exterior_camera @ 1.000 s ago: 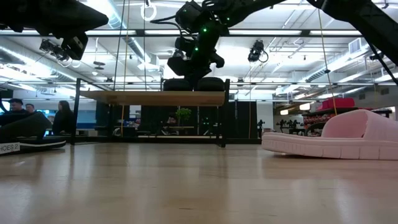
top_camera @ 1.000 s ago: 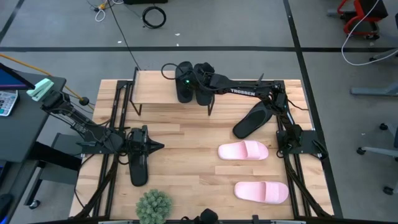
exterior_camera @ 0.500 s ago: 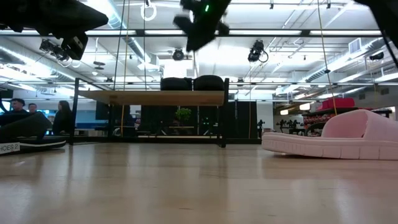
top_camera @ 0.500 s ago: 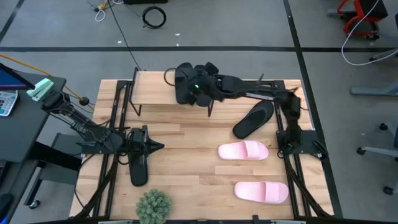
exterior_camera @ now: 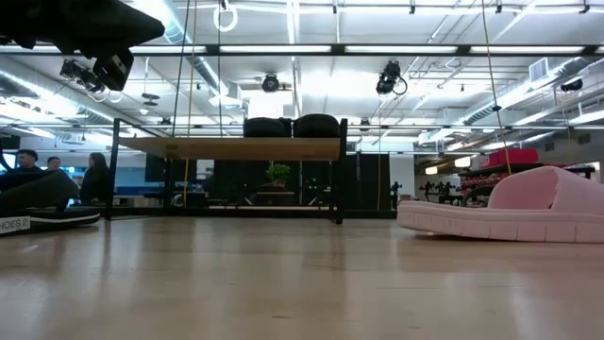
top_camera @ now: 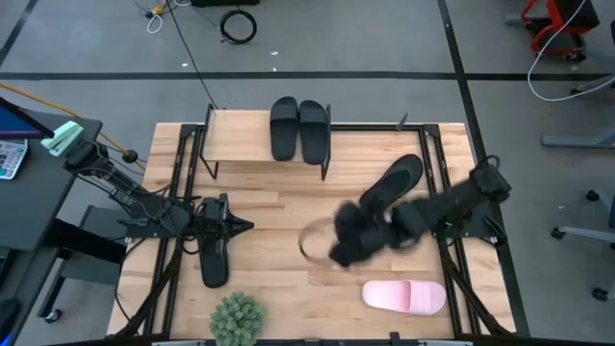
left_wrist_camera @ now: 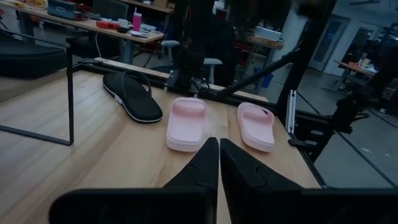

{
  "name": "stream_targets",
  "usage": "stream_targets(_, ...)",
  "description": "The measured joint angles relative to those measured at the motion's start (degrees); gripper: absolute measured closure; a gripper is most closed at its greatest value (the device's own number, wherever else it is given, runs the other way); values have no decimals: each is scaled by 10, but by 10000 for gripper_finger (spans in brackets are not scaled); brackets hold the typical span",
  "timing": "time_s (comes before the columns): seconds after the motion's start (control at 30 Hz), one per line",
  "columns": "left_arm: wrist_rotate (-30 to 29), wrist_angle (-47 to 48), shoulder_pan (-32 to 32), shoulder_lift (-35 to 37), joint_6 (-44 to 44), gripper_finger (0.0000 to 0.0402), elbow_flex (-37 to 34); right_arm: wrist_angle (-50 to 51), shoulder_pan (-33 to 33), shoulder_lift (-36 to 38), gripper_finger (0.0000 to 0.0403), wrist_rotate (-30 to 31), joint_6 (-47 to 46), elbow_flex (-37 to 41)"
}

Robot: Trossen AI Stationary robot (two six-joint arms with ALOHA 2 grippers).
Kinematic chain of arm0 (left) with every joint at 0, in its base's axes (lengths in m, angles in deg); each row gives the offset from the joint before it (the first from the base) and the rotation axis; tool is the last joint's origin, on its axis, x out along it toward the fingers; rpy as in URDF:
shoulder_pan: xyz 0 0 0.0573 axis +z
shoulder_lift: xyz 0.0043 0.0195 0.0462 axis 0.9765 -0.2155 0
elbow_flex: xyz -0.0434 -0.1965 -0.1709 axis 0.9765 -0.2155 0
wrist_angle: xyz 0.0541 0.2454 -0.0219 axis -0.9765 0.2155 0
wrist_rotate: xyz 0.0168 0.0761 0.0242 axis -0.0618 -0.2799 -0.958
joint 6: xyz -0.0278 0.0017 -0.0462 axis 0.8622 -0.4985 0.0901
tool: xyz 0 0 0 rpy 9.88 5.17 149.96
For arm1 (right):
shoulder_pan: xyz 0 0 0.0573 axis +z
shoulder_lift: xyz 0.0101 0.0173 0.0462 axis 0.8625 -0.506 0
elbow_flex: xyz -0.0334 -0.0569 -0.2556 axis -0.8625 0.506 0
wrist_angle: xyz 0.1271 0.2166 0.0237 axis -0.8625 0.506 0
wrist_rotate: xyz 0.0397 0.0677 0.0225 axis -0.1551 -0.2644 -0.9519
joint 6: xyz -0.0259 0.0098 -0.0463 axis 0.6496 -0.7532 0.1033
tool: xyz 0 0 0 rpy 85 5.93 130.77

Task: Pick and place slides into the shelf
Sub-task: Put the bottom pink slide on the shelf

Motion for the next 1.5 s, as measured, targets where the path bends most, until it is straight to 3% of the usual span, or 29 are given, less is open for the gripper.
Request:
stream_targets(0.2,0,-37,17,0,-29,384,0,-2,136,-21,282,9,-364,114)
stream_targets(0.4,0,-72,49,0,-70,387,0,13,208,-25,291,-42,-532,168)
stream_targets(0.57,0,-77,81,0,-71,380,0,44,221,-25,304,-134,-629,168)
stream_targets(0.73,0,-77,109,0,-70,378,0,33,210,-29,311,-323,-724,168)
stream_targets(0.83,0,-76,116,0,-72,382,0,41,207,-40,311,-442,-751,168)
stream_targets(0.93,0,-75,121,0,-78,385,0,61,208,-57,311,-499,-770,168)
stream_targets(1.5,0,-71,119,0,-65,386,0,58,166,-136,311,-512,-695,168)
